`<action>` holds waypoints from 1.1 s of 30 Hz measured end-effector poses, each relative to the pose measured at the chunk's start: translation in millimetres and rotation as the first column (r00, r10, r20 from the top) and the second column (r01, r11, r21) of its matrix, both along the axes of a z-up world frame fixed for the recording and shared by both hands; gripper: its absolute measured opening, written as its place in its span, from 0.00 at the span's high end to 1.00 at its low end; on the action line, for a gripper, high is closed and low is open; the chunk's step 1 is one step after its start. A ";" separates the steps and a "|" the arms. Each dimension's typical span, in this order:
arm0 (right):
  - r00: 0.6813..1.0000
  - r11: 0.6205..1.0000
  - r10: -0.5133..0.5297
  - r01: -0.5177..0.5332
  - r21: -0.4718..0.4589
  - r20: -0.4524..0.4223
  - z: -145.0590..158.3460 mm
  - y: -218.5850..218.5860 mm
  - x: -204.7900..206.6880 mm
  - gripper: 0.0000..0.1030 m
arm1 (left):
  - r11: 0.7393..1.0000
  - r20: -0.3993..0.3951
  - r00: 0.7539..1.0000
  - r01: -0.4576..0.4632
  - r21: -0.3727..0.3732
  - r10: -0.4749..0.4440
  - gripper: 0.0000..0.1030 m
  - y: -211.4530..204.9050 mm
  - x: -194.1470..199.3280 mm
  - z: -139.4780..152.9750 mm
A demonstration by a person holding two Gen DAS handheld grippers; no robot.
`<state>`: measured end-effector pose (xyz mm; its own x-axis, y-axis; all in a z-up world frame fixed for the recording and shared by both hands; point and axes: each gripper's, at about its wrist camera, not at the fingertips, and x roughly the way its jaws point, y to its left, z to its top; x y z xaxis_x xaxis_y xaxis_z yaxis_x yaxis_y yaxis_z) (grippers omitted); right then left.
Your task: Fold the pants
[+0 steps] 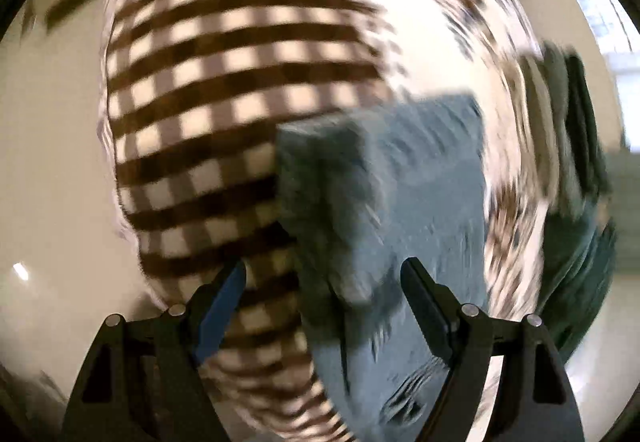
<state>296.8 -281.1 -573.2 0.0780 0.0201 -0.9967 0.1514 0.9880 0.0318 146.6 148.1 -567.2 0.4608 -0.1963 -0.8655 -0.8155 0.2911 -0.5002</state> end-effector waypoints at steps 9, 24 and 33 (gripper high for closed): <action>1.000 1.000 -0.024 0.024 -0.012 -0.019 -31.6 16.1 12.6 0.00 | 0.998 0.100 0.994 -0.047 -0.028 0.050 0.24 17.4 23.1 -22.7; 0.999 0.999 -0.041 0.041 -0.025 -0.001 -46.7 -6.3 14.1 0.00 | 0.945 0.223 0.969 0.032 0.325 -0.109 0.77 -22.2 18.9 57.7; 0.996 0.996 -0.087 0.086 0.022 0.024 -37.7 -70.1 3.2 0.00 | 0.793 0.266 0.868 0.209 0.572 -0.420 0.78 -129.5 37.4 174.5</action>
